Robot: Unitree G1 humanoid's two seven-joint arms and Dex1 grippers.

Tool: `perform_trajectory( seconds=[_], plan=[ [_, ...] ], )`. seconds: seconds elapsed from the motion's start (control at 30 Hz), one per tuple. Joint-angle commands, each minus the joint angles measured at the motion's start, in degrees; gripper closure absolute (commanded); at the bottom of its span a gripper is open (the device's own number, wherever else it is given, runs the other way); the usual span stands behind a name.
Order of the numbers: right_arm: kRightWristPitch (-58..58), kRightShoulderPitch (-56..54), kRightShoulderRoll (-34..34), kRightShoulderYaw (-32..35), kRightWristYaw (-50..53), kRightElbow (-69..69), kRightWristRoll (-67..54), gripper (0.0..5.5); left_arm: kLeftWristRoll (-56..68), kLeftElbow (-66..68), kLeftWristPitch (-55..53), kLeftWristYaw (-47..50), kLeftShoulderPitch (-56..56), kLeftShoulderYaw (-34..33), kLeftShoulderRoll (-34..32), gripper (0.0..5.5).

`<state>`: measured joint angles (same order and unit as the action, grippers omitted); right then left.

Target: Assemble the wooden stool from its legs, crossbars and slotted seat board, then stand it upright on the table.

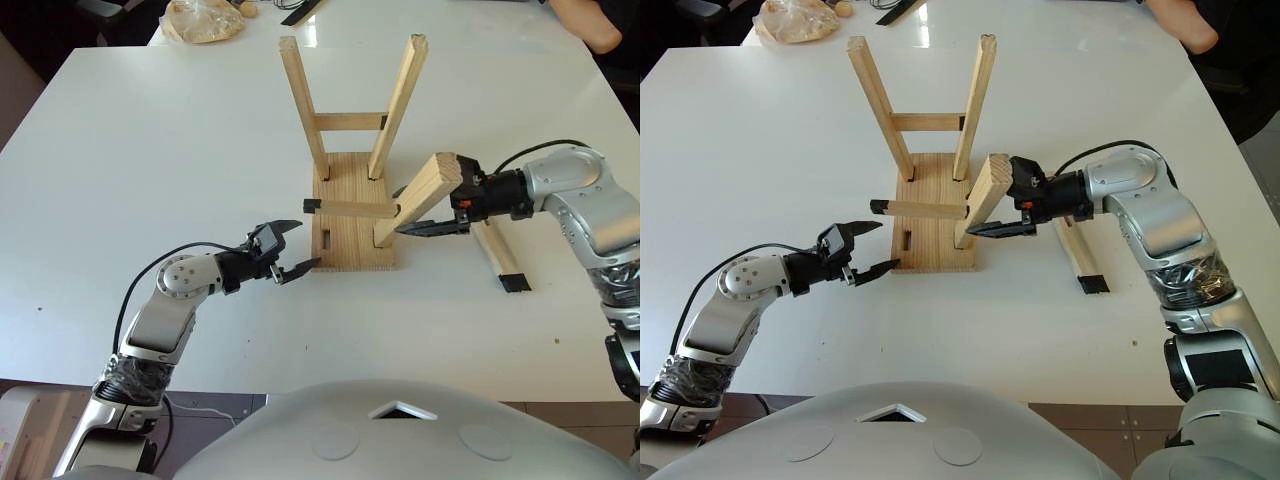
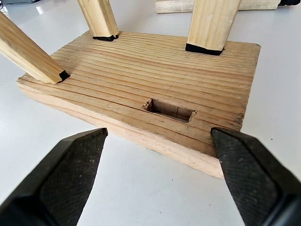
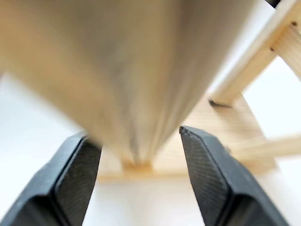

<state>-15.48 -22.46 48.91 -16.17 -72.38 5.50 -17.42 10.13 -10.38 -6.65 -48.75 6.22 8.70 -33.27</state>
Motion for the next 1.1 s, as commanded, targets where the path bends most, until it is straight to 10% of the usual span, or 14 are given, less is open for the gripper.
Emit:
perform_trajectory(
  seconds=[0.03,0.43,1.1],
  plan=[
    [6.26,8.61,6.06,3.56,0.64,-3.23,5.04,2.60,-0.74,-0.36,-0.84,1.24,2.07,-0.80,-0.74,1.40],
    [-9.45,33.02,0.23,28.85,22.25,2.54,-1.43,2.60,1.70,-4.87,-1.40,5.56,10.43,-7.46,-0.99,1.40],
    [-16.38,40.82,-4.04,23.06,30.24,9.65,3.13,2.73,5.69,-10.16,-6.15,8.25,12.62,-12.07,0.15,1.40]
  ],
)
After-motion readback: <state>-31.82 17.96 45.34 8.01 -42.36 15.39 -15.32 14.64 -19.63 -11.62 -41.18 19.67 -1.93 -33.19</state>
